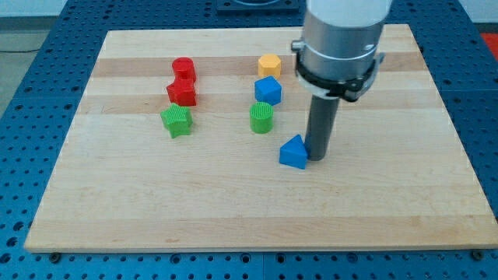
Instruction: Place the blue triangle towards the bottom right side of the green star
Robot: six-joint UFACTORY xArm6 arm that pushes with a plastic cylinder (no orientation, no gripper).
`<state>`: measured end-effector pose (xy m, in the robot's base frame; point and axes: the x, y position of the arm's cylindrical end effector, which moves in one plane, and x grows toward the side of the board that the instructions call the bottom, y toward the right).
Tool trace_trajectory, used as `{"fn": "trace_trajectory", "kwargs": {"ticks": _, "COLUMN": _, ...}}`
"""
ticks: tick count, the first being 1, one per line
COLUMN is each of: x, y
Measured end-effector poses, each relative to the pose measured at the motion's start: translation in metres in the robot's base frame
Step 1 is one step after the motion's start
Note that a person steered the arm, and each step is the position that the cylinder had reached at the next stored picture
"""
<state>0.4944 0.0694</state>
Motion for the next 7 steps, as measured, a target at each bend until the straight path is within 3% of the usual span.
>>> {"fn": "trace_trajectory", "kwargs": {"ticks": 2, "x": 0.008, "y": -0.052}}
{"fn": "trace_trajectory", "kwargs": {"ticks": 3, "x": 0.031, "y": -0.054}}
{"fn": "trace_trajectory", "kwargs": {"ticks": 5, "x": 0.025, "y": -0.095}}
{"fn": "trace_trajectory", "kwargs": {"ticks": 6, "x": 0.02, "y": -0.096}}
{"fn": "trace_trajectory", "kwargs": {"ticks": 7, "x": 0.019, "y": -0.059}}
